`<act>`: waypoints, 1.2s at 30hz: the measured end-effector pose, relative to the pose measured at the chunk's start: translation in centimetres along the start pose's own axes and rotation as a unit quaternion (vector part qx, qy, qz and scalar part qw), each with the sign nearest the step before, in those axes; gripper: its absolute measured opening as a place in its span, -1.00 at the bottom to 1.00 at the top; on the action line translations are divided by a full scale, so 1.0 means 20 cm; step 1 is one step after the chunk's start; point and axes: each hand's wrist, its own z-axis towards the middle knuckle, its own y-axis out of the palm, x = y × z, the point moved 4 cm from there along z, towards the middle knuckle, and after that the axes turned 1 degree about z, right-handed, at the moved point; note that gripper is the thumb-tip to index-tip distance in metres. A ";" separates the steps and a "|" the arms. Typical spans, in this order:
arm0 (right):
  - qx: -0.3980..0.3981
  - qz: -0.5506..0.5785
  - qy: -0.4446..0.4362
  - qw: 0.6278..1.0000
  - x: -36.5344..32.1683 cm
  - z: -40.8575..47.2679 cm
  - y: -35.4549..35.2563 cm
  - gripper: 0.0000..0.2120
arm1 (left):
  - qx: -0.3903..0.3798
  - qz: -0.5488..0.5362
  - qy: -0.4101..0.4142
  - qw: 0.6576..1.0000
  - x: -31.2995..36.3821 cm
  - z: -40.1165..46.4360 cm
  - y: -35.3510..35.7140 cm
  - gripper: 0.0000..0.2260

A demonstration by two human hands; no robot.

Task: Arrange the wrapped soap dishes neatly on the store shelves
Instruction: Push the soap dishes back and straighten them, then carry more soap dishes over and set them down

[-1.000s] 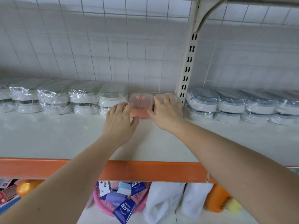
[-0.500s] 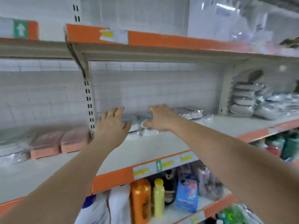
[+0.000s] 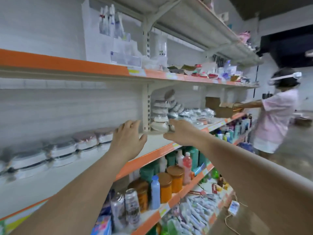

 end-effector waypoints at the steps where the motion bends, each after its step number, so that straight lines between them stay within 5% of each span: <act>1: 0.004 0.004 0.008 1.000 0.08 0.03 -0.02 -0.40 | -0.003 -0.001 0.005 1.000 0.05 0.06 0.03 -0.52; 24: 0.052 -0.005 0.008 0.999 1.09 1.84 0.02 -0.47 | -0.033 -0.011 0.002 0.999 0.32 1.90 1.08 -0.48; 30: 0.099 0.012 -0.082 0.992 1.23 2.37 0.07 -0.40 | 0.034 0.013 -0.052 0.998 0.35 2.23 1.28 -0.37; 36: 0.080 -0.020 -0.223 0.971 1.23 2.77 0.04 -0.29 | 0.023 0.058 -0.107 0.992 0.41 2.52 1.41 -0.35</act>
